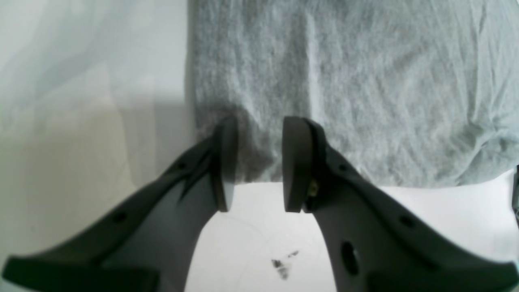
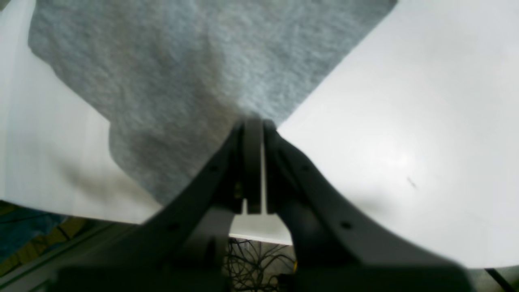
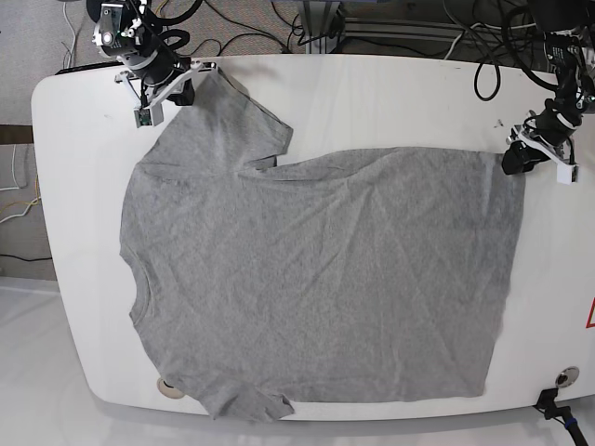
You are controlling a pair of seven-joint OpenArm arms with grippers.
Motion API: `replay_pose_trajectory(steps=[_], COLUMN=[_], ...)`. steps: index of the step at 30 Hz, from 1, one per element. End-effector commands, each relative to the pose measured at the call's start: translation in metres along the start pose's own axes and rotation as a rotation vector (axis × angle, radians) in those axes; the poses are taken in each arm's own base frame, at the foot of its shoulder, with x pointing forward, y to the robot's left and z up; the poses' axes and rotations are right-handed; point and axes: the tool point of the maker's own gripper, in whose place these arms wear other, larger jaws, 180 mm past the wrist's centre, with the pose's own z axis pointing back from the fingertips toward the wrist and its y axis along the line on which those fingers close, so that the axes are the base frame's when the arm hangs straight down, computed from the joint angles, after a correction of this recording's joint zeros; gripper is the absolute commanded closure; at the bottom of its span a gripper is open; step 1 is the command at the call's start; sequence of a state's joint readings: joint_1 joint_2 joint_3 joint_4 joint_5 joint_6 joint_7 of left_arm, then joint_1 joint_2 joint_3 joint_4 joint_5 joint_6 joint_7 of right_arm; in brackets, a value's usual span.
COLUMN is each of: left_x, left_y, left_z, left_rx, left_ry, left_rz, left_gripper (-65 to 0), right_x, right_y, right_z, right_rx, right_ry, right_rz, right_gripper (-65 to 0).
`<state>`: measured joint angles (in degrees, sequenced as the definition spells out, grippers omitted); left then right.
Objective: Fold the T-shirt properly
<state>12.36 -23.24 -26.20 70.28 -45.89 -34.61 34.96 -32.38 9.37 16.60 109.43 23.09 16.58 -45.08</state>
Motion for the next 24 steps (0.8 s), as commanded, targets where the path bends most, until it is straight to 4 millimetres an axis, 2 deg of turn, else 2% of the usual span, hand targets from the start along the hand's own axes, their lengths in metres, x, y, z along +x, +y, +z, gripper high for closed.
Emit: replay_pose_trajectory(steps=[1,7,8,14,18,24], left_x=[0.019,0.016,0.006,0.009,0.012,0.005], left_y=[-0.002,-0.002,-0.006,-0.014,-0.015,-0.01], left_z=[0.003,0.003,0.0,-0.002,-0.002,-0.005], left_rx=[-0.015,-0.013,-0.033,-0.065,-0.077,-0.073], left_ry=[-0.038,-0.018,0.0,-0.018,-0.032,-0.02], left_rz=[-0.034,-0.033,-0.037,-0.027,-0.008,0.024], left_gripper=[-17.4,-17.0,-17.9,-18.0,-18.1,-18.6], right_x=[0.01,0.007,0.009,0.017,0.017,0.02], right_y=[-0.001,0.001,-0.002,0.009,0.007,0.006], right_z=[0.004,0.004,0.002,0.002,0.001,0.0], right_rx=[0.002,0.008,0.0,0.057,0.049,0.041], right_ry=[-0.039,-0.027,-0.028,-0.048,-0.049,-0.053], right_rz=[0.01,0.014,0.013,0.068,0.064,0.055], right_gripper=[-0.3,0.0,0.0,0.0,0.0,0.0])
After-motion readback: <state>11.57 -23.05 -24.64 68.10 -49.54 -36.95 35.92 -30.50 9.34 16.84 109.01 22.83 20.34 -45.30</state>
